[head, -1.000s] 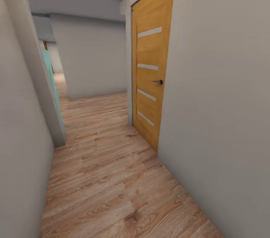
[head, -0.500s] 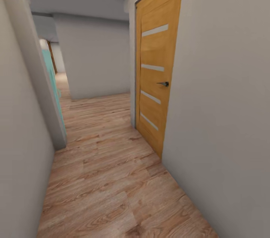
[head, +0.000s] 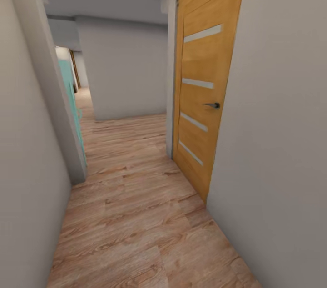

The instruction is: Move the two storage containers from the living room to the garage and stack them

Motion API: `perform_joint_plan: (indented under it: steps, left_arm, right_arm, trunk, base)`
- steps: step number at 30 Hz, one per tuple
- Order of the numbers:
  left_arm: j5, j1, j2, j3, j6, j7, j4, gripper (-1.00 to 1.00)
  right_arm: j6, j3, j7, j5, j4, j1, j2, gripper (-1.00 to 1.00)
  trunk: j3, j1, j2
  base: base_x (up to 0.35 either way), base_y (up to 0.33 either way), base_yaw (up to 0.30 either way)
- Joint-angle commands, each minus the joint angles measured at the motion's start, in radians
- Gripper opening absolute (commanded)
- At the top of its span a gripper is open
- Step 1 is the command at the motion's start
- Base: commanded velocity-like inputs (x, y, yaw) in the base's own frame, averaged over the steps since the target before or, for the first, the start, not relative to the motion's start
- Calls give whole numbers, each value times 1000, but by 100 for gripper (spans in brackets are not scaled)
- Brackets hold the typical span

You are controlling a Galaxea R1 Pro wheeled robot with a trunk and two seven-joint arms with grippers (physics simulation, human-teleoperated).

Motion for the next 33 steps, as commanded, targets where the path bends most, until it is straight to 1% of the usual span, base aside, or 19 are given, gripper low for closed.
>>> perform_joint_plan:
  steps: [1,8,21,33]
  left_arm:
    - [6,0,0,2,-2,1,0,100]
    - [6,0,0,1,-1,1,0,100]
    - [6,0,1,1,-1,1,0,100]
    - [6,0,1,1,-1,1,0,100]
  right_arm:
    - [-6,3,-3,3,3,-1,0,100]
    - [-6,3,-3,2,3,-1,-1,100]
    - [-6,3,-3,2,3,-1,-2,100]
    - [-5,4,-3,1,3,-1,5,100]
  trunk:
    - [-1,1,0]
    - [-1,1,0]
    - [-1,1,0]
    - [-1,1,0]
  base:
    - [322,0,274]
    - [322,-11,278]
    - [322,-89,274]
    - [322,-91,52]
